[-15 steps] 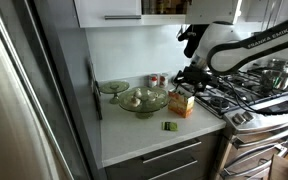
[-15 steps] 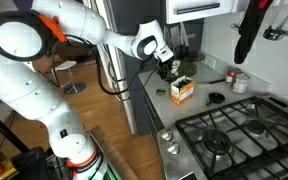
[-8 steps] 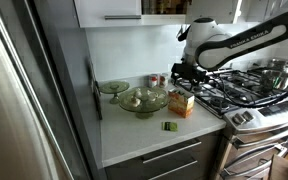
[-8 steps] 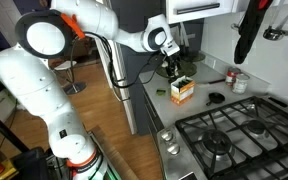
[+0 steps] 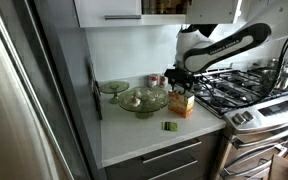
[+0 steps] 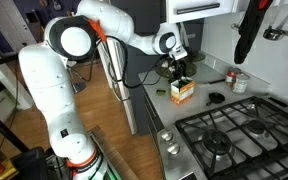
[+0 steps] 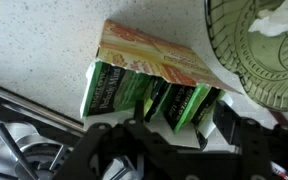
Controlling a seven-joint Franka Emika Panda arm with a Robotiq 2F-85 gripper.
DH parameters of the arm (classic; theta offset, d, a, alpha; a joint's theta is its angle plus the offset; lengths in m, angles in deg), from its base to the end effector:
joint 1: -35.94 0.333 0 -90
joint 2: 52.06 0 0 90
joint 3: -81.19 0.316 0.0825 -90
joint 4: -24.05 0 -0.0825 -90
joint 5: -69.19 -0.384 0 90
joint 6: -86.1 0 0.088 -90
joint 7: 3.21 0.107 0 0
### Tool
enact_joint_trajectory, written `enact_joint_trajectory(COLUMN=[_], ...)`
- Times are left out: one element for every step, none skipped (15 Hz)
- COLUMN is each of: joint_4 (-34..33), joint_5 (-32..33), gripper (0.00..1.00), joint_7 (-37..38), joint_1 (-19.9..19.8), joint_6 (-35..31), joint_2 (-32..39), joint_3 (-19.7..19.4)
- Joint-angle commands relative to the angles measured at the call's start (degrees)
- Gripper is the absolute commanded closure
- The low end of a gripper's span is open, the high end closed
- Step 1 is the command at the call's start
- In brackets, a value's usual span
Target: Remove two sachets from the orange box
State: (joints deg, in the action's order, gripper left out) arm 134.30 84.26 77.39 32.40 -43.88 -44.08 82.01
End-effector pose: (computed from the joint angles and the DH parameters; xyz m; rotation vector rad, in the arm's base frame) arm 0.6103 -0.0359 0.4395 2.4373 -1.8639 0.4549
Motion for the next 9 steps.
enact_joint_trajectory(joint_4=[-3.0,-3.4,-3.8,-4.1,-4.2,-4.3,-4.5,-4.6,-4.7], joint_5=[0.0,-0.1,-0.3,-0.3,-0.4,-0.4,-0.4,-0.4,-0.4], gripper=[0.33,0.41,0.54,0.63,0.73,0.80,0.88,0.95,1.00], joint_7=[1.5,1.5,1.4,1.4,1.3,1.2,1.1,1.1,0.9], joint_1=[1.6,1.8,1.9,2.1,2.3,2.4,2.6,2.7,2.8], joint_6=[0.7,0.7,0.8,0.9,1.0,1.1,1.3,1.4,1.6], joint_2=[2.7,3.1,3.5,3.8,4.0,4.2,4.3,4.4,4.5], joint_3=[-2.8,-3.2,-3.6,-3.9,-4.1,-4.3,-4.5,-4.6,-4.7])
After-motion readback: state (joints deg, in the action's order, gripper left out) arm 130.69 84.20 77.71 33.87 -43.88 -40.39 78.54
